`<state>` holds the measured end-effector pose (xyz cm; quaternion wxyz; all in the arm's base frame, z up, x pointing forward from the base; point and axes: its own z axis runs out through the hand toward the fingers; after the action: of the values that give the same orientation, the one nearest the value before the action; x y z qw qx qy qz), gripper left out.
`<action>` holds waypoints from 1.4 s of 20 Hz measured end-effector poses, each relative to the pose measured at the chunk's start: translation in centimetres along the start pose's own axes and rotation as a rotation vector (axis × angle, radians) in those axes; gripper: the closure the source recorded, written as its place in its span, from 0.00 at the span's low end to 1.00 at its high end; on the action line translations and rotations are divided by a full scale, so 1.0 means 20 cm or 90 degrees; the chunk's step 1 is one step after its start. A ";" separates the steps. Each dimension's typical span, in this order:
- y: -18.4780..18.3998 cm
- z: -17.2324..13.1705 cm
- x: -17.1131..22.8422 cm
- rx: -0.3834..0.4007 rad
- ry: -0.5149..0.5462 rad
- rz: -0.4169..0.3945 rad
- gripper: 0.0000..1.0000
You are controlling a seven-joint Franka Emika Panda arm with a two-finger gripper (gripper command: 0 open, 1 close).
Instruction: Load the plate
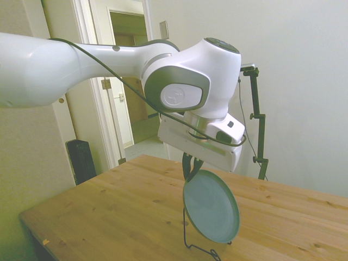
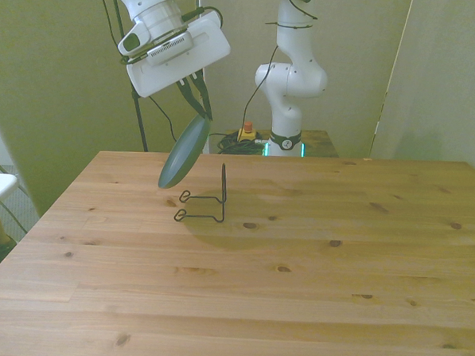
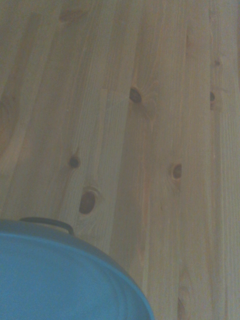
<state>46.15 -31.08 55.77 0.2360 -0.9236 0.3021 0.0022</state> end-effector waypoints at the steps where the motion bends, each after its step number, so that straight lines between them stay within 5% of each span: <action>1: 0.01 0.00 -0.01 0.006 -0.009 -0.005 1.00; 28: 0.05 0.06 0.05 0.041 -0.053 -0.062 1.00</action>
<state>46.63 -31.87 54.16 0.2777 -0.9283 0.2463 0.0193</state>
